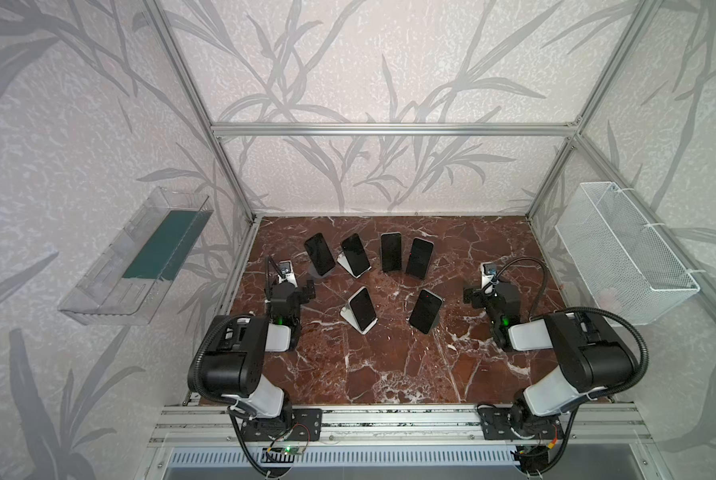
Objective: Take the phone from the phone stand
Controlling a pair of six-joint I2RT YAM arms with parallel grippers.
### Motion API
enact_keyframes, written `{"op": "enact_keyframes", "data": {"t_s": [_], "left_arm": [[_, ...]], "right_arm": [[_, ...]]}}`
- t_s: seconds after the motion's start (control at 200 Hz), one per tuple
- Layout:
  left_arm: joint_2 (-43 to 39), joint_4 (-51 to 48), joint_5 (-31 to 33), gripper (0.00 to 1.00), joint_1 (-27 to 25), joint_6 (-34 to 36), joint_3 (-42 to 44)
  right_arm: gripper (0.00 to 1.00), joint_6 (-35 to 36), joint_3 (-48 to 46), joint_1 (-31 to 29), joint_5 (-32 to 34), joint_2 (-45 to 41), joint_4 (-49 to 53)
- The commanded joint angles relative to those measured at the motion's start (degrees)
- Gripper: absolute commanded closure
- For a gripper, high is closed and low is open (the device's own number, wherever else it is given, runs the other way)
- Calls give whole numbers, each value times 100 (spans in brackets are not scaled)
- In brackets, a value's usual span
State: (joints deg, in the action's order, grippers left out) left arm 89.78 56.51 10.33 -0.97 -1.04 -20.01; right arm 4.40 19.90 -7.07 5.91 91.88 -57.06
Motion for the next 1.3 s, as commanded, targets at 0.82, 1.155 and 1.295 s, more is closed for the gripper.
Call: {"op": "enact_keyframes", "data": {"t_s": [0.82,1.155,1.295], "left_arm": [[39,54,-75,1,22,100,-38],[38,53,-75,1,22,98,-38],[37,56,-75,1,23,96,-36]], "right_arm": [[1,188,-50,-277,569,-14,-456],[1,214,-83,-312,639,-5,-528],[1,219,-92,-322,648,-4,-552]]}}
